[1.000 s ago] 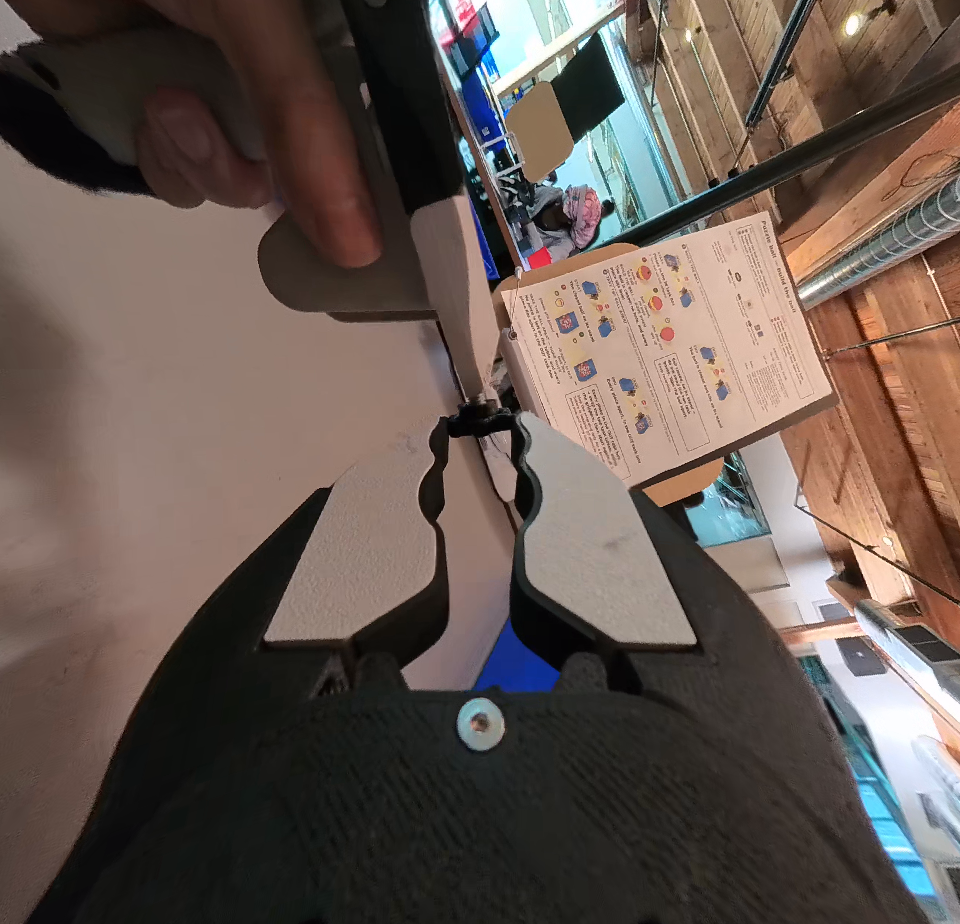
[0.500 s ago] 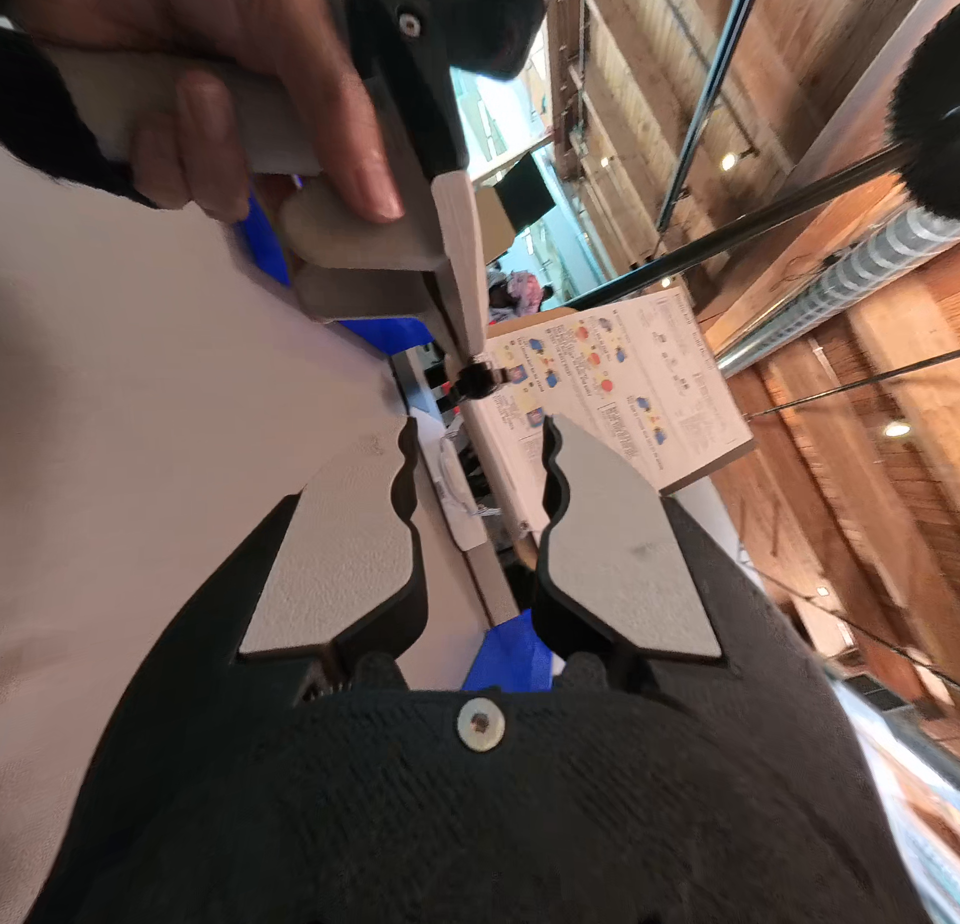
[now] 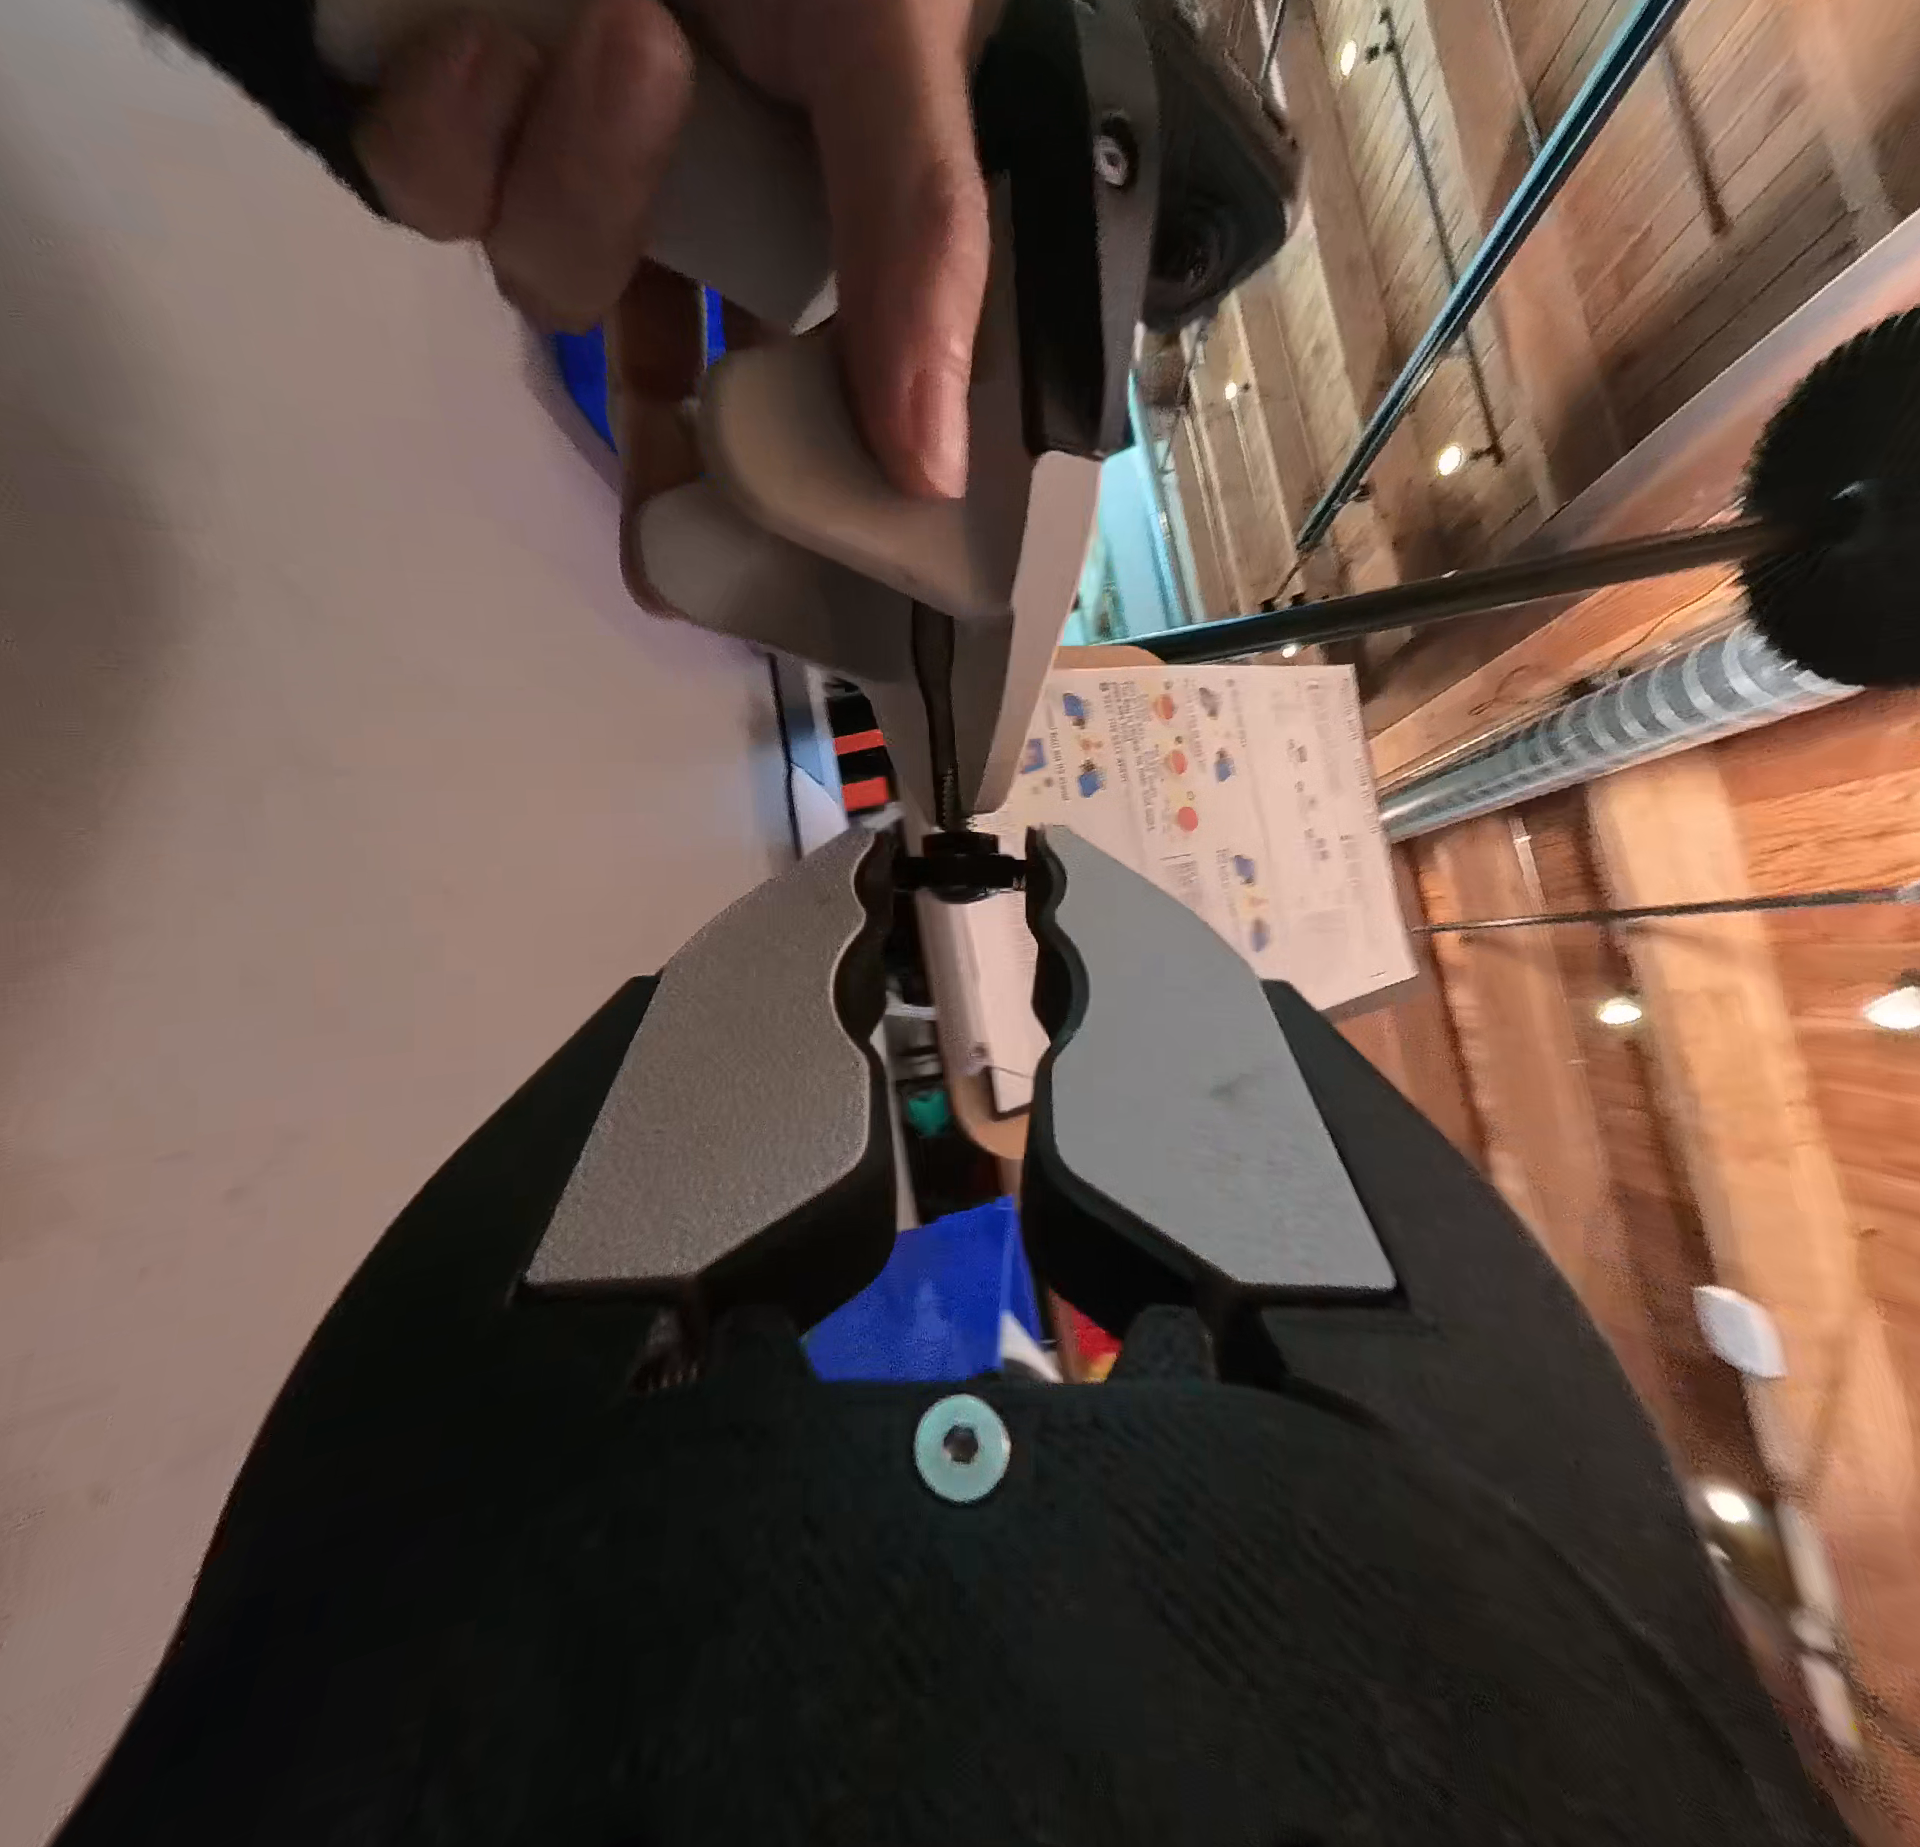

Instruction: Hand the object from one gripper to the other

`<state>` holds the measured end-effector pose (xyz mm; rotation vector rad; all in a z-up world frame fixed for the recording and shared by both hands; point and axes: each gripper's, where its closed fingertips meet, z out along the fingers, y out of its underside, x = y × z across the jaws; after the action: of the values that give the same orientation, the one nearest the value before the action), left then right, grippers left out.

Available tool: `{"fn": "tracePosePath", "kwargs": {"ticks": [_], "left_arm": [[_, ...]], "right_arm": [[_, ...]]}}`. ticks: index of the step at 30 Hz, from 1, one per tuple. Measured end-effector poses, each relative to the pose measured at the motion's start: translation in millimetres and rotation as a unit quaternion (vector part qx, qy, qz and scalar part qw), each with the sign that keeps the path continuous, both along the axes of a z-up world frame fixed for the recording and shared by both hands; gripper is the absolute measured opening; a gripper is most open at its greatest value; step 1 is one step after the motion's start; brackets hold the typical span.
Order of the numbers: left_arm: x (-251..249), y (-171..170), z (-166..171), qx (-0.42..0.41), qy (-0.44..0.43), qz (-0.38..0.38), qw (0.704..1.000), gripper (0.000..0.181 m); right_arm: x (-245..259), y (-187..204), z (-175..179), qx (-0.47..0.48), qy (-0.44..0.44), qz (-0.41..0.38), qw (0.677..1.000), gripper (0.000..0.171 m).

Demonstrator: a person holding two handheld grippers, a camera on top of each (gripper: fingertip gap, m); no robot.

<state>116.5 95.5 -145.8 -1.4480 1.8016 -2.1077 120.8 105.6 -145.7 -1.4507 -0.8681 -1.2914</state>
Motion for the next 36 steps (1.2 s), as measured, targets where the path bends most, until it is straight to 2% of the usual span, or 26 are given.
{"fn": "tracePosePath", "kwargs": {"ticks": [3,6,9,12,14,15,18,21,24,29,36], "left_arm": [[1,0,0,0.023,-0.030,0.001,0.999,0.006],[-4,-1,2,0.099,-0.104,-0.013,0.990,0.007],[-17,-6,12,0.170,-0.201,-0.039,0.964,0.011],[-22,-7,18,0.225,-0.258,-0.039,0.939,0.026],[-25,-9,21,0.244,-0.287,-0.043,0.925,0.026],[-27,-10,22,0.249,-0.298,-0.045,0.920,0.026],[-26,-13,23,0.248,-0.311,-0.042,0.917,0.025],[-18,-10,20,0.228,-0.287,-0.022,0.930,0.022],[-13,-6,15,0.203,-0.251,-0.011,0.946,0.022],[-1,3,22,0.152,-0.220,0.018,0.963,0.023],[47,20,52,0.142,-0.198,0.075,0.967,0.024]], "right_arm": [[0,0,-3,-0.007,0.096,0.021,0.995,0.024],[-5,-2,-12,-0.048,0.242,0.064,0.967,0.024],[-9,-9,-20,-0.092,0.378,0.100,0.916,0.024],[-14,-16,-8,-0.083,0.504,0.153,0.846,0.024],[-14,-20,1,-0.075,0.572,0.178,0.797,0.024],[-9,-21,3,-0.063,0.591,0.174,0.785,0.024],[9,-26,0,-0.042,0.636,0.141,0.758,0.024],[31,-30,-3,-0.012,0.658,0.096,0.747,0.024],[41,-35,-3,0.002,0.684,0.086,0.725,0.024],[61,-41,6,0.008,0.680,0.069,0.730,0.024],[100,-2,30,-0.022,0.670,0.083,0.737,0.024]]}}
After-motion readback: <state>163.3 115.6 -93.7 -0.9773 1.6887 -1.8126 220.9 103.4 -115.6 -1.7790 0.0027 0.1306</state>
